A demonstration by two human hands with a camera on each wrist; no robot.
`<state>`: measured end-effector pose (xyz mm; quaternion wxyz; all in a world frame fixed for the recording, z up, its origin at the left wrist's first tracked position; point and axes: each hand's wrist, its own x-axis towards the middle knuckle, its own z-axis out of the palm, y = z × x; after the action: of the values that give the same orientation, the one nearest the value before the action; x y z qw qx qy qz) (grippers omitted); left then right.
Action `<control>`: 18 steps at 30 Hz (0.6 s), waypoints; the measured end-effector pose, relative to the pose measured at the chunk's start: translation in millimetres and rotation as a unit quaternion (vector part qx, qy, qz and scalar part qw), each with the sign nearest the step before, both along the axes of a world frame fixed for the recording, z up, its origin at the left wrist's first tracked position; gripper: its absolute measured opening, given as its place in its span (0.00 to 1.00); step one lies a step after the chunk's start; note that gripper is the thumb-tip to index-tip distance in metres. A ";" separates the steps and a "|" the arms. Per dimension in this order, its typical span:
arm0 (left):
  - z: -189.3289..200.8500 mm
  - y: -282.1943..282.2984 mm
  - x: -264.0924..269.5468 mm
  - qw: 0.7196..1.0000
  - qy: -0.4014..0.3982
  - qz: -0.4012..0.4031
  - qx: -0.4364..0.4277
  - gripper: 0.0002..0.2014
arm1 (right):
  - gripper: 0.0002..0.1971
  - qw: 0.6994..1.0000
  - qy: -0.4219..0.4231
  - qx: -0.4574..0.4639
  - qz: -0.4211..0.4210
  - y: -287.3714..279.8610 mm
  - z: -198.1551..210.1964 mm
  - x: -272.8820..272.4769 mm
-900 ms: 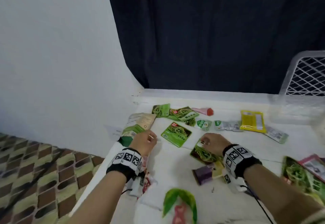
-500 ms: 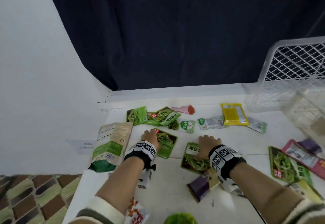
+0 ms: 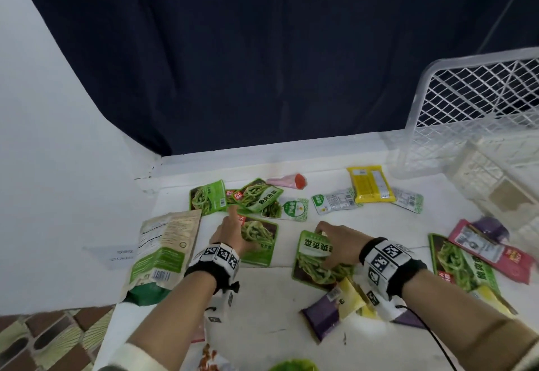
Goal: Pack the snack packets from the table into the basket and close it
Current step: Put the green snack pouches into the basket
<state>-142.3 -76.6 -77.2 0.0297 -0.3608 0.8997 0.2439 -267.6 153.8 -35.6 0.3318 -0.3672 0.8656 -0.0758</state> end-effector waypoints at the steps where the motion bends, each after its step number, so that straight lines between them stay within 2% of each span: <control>1: 3.4 1.5 2.0 1.000 0.007 -0.013 0.004 0.54 | 0.29 1.000 0.004 -0.018 -0.007 6.4 4.2 -2.0; 3: 12.8 5.4 4.1 0.999 0.019 -0.032 0.012 0.51 | 0.20 0.997 0.028 -0.068 -0.020 22.7 12.0 -8.3; 5: 27.3 15.6 1.1 0.997 0.052 -0.050 0.031 0.46 | 0.15 0.990 0.017 -0.132 -0.042 46.3 22.5 -16.6; 9: 67.9 53.2 -25.5 0.985 0.109 -0.114 0.072 0.35 | 0.16 0.977 0.022 -0.196 -0.085 108.0 55.3 -38.1; 13: 112.3 121.4 -75.6 0.973 0.152 -0.157 0.076 0.17 | 0.10 0.954 0.095 -0.245 -0.145 185.3 86.4 -72.1; 18: 143.7 217.9 -162.8 0.947 0.221 -0.200 0.115 0.20 | 0.08 0.931 0.165 -0.255 -0.201 290.3 120.6 -134.8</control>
<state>-305.1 141.4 66.6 -0.0805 -0.1044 0.9031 0.4086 -402.4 444.1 85.0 0.0574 -0.2648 0.9155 -0.2974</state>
